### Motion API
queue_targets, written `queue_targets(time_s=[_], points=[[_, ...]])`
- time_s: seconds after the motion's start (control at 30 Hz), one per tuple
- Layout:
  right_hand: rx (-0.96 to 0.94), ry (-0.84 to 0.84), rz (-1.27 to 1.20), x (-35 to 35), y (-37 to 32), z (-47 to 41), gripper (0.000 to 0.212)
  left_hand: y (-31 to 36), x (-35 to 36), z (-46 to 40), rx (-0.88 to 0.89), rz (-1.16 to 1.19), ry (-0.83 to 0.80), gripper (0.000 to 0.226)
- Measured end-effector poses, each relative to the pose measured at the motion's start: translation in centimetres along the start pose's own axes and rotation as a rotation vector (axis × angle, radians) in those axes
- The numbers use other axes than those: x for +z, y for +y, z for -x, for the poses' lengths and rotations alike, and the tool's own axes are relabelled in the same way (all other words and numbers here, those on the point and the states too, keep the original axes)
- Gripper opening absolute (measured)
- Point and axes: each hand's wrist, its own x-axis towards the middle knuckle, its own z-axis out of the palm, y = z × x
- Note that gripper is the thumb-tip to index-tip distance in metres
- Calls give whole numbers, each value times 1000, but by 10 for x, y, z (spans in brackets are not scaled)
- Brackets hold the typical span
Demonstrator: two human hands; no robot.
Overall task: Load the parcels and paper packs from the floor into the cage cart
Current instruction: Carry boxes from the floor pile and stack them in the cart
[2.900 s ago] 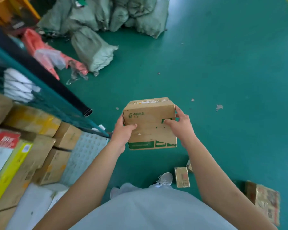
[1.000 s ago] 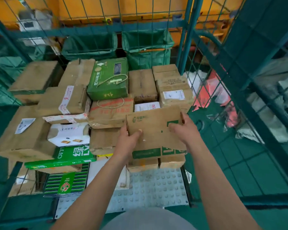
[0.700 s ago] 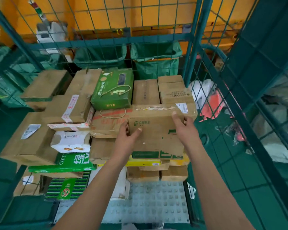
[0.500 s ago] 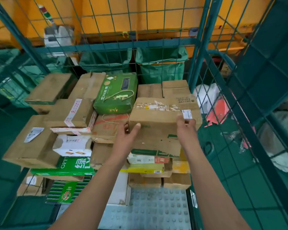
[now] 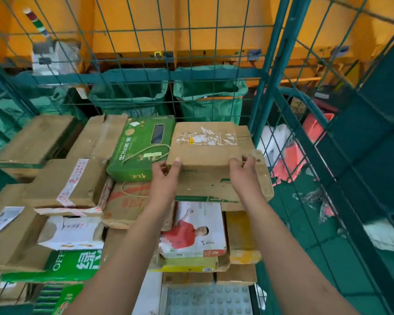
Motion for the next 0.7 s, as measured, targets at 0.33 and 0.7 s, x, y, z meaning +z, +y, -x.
queue_targets(time_s=[0.33, 0.7], points=[[-44, -13, 79, 48, -36, -111, 60, 35, 25, -118, 95, -187, -7, 33], [-142, -141, 271, 105, -38, -210, 58, 5, 31, -229, 223, -589, -93, 51]])
